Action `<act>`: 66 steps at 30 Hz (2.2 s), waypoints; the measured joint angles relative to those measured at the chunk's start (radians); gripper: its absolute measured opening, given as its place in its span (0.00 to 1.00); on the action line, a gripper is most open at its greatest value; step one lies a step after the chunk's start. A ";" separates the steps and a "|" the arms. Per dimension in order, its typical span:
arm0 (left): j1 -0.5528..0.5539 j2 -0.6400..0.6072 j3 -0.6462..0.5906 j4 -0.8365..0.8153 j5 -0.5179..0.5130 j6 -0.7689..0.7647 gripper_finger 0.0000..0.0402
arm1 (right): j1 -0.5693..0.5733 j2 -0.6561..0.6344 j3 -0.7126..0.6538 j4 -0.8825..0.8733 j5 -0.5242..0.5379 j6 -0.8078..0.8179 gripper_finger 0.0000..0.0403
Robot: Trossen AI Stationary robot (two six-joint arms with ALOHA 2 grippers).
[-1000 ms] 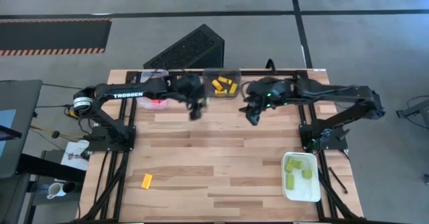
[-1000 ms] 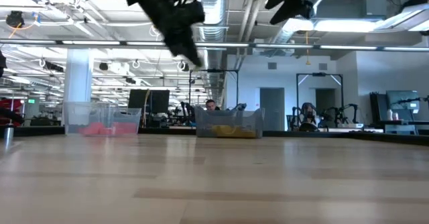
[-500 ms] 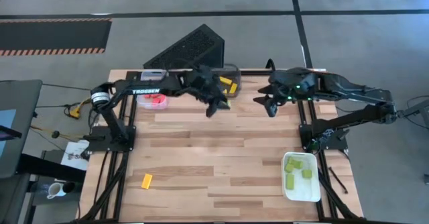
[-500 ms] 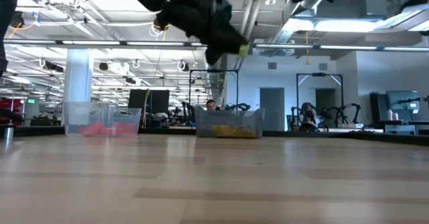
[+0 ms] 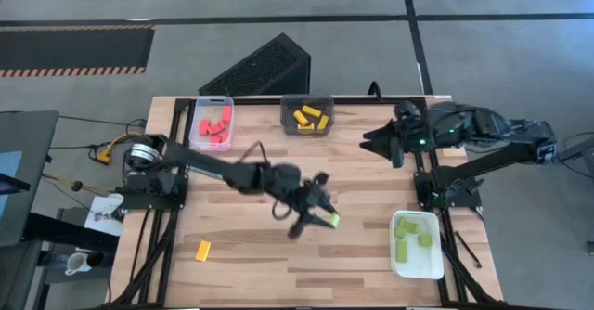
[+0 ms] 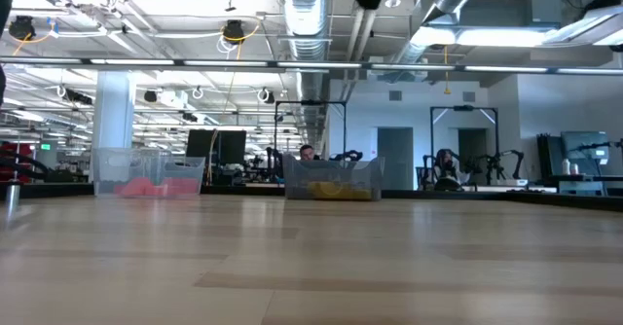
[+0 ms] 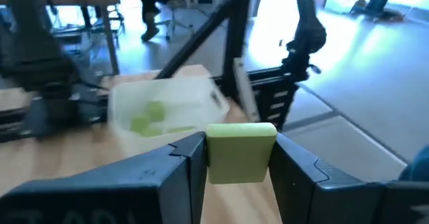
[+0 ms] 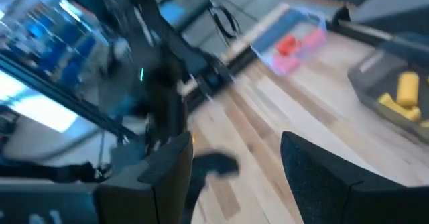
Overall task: Sort & place blocks by color
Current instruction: Put the green block into the white bin
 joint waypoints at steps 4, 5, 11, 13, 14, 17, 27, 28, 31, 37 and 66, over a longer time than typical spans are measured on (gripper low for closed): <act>-0.068 0.111 0.024 0.181 -0.064 -0.057 0.26 | 0.022 -0.034 0.000 0.052 0.022 -0.002 0.62; -0.077 0.148 0.046 0.221 -0.081 -0.061 0.26 | 0.025 -0.045 -0.001 0.045 0.023 -0.008 0.62; -0.093 0.451 0.361 0.257 -0.107 -0.133 0.26 | 0.023 -0.102 0.000 0.048 0.023 -0.040 0.62; -0.093 0.557 0.502 0.212 -0.099 -0.164 0.26 | 0.023 -0.120 0.000 0.040 0.013 -0.052 0.62; -0.093 0.607 0.577 0.189 -0.093 -0.167 0.26 | 0.023 -0.125 0.000 0.043 0.009 -0.055 0.62; -0.092 0.731 0.784 0.102 -0.090 -0.155 0.26 | 0.023 -0.138 0.000 0.030 0.002 -0.058 0.62; -0.093 0.942 0.987 0.204 -0.350 -0.129 0.26 | 0.023 -0.135 0.000 0.025 0.000 -0.058 0.62; -0.091 0.952 0.986 0.218 -0.379 -0.126 0.26 | 0.023 -0.127 0.000 0.030 0.001 -0.057 0.62; -0.081 1.019 0.990 0.332 -0.389 -0.103 0.26 | 0.023 -0.109 0.000 0.029 0.012 -0.054 0.62; -0.058 1.098 1.036 0.358 -0.390 -0.141 0.26 | 0.013 -0.057 0.000 0.034 0.025 -0.018 0.62; -0.048 1.059 1.045 0.157 -0.334 0.041 0.53 | 0.014 -0.012 0.000 0.040 -0.008 0.002 0.62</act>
